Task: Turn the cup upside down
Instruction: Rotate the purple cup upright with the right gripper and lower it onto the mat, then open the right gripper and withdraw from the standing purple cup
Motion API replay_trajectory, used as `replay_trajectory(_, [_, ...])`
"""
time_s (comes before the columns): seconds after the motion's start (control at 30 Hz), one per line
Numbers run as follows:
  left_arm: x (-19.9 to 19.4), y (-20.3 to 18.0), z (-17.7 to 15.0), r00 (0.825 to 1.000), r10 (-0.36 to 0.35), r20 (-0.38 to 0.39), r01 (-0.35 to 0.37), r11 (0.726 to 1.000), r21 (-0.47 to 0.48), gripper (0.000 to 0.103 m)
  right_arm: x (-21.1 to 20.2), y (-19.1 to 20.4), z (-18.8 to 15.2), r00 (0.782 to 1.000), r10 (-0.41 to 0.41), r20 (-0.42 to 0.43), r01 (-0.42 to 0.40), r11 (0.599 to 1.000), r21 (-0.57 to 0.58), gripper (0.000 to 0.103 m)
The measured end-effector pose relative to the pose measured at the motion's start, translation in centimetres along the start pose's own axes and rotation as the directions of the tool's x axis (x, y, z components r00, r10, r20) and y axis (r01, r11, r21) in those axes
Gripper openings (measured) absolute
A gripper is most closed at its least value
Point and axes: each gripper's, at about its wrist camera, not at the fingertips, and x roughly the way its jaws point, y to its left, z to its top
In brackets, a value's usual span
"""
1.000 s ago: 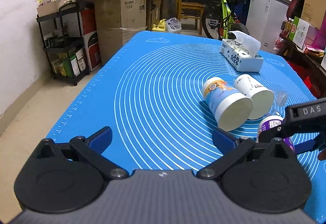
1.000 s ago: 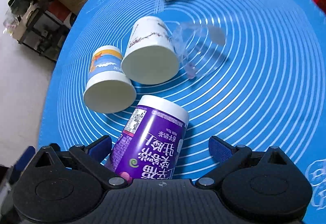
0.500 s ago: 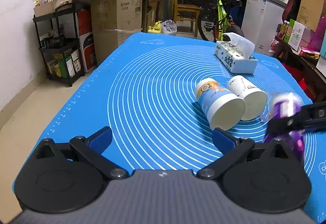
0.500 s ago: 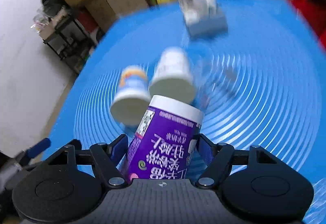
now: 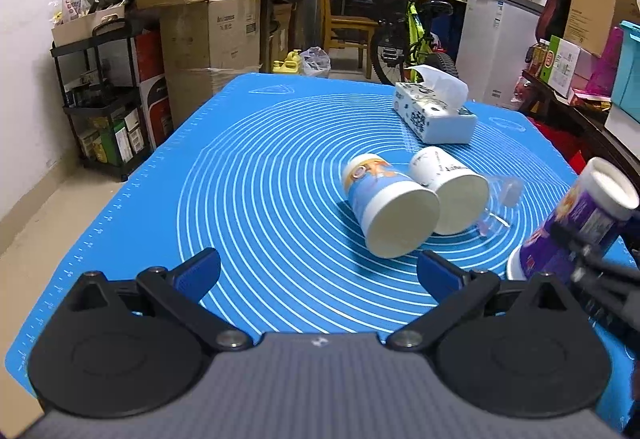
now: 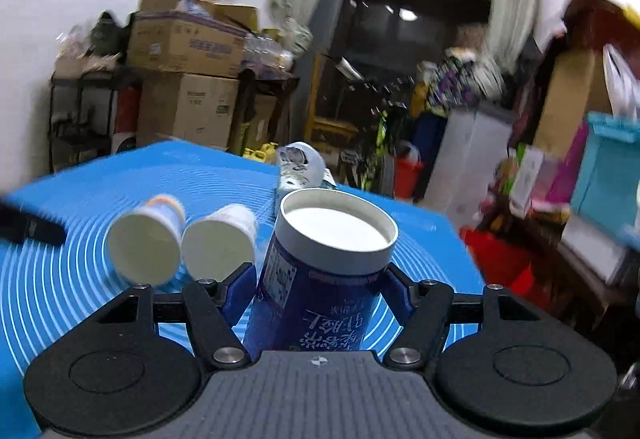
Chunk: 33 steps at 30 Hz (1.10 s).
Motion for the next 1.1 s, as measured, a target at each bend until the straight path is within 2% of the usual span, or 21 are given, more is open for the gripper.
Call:
replay_trajectory(0.07, [-0.1,-0.2,-0.2,1.000,-0.002,-0.001,0.002,1.000,0.004,0.103,-0.3,0.6,-0.9,1.000,-0.001,0.028,0.002,0.999,-0.042,0.070])
replay_trajectory(0.17, [0.0,-0.7,-0.5,1.000,-0.005,-0.008,0.005,1.000,0.013,0.103,-0.2,1.1,-0.5,1.000,0.002,0.018,-0.001,0.999,-0.052,0.070])
replay_trajectory(0.2, [0.0,-0.8,-0.5,1.000,-0.007,-0.011,0.008,1.000,0.015,0.103,0.0,1.2,-0.3,1.000,0.005,0.012,-0.005,0.999,-0.047,0.075])
replay_trajectory(0.43, [-1.2,-1.8,-0.7,0.999,-0.039,-0.006,0.039,0.999,0.018,0.103,-1.4,-0.5,0.2,0.999,0.051,-0.011,-0.051,0.998,0.025,0.092])
replay_trajectory(0.57, [-2.4,-2.9,-1.8,0.998,-0.065,0.004,0.065,0.998,0.021,0.103,-3.5,-2.6,-0.3,0.993,0.108,-0.049,-0.100,0.986,0.135,0.094])
replay_trajectory(0.67, [-3.3,-3.9,-3.0,0.997,-0.071,0.022,0.070,0.997,0.043,0.103,-5.4,-4.2,-1.6,0.989,0.144,-0.046,-0.131,0.969,0.209,0.094])
replay_trajectory(0.9, [-5.0,-6.2,-5.1,0.994,-0.104,0.043,0.098,0.987,0.126,0.103,-9.9,-5.9,-4.0,0.993,0.111,-0.037,-0.099,0.967,0.233,0.094])
replay_trajectory(1.1, [-6.1,-7.0,-6.6,0.991,-0.130,0.032,0.125,0.983,0.136,0.103,-12.1,-6.5,-5.0,0.994,0.098,-0.042,-0.085,0.967,0.239,0.094])
